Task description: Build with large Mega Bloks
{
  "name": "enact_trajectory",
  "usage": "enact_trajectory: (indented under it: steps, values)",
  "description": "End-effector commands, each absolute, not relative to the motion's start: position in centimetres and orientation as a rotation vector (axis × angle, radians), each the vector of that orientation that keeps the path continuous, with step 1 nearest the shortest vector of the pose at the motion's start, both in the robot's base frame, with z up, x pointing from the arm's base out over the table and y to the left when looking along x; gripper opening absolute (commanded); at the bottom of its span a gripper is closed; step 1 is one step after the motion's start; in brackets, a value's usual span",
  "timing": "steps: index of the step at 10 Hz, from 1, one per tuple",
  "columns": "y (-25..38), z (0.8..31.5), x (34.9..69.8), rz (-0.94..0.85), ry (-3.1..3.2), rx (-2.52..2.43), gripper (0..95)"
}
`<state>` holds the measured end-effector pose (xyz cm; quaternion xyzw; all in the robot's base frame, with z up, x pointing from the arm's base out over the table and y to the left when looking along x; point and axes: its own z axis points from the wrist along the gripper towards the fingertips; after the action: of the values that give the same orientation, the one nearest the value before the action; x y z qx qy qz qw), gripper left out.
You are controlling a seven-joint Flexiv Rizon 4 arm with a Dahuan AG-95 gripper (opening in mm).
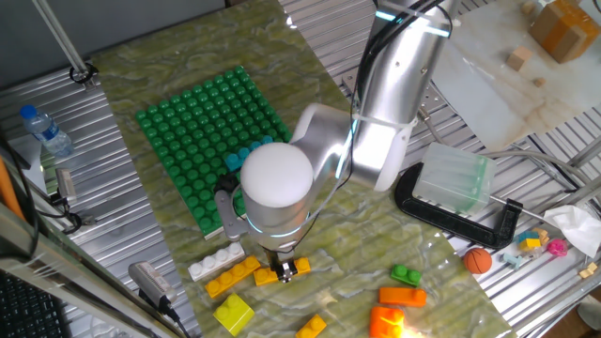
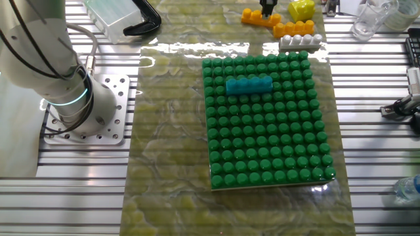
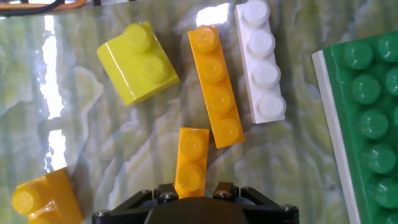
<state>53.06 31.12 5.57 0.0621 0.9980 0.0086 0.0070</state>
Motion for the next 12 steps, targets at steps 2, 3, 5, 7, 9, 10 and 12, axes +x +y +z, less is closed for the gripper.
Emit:
enact_trajectory:
  steps: [2, 3, 5, 7, 9, 10, 12]
  values:
    - [31.0, 4.7, 53.2, 0.025, 3.111, 0.233, 38.0]
    - [30.9, 4.1, 53.4, 0.026, 3.105, 0.236, 38.0]
    - [30.9, 3.8, 53.4, 0.027, 3.104, 0.231, 38.0]
    - [31.2, 3.8, 53.2, 0.026, 3.103, 0.227, 38.0]
    - [31.4, 3.6, 53.1, 0.025, 3.103, 0.230, 38.0]
    - [31.4, 3.5, 53.1, 0.026, 3.104, 0.237, 38.0]
    - [31.3, 3.2, 53.2, 0.025, 3.103, 0.250, 38.0]
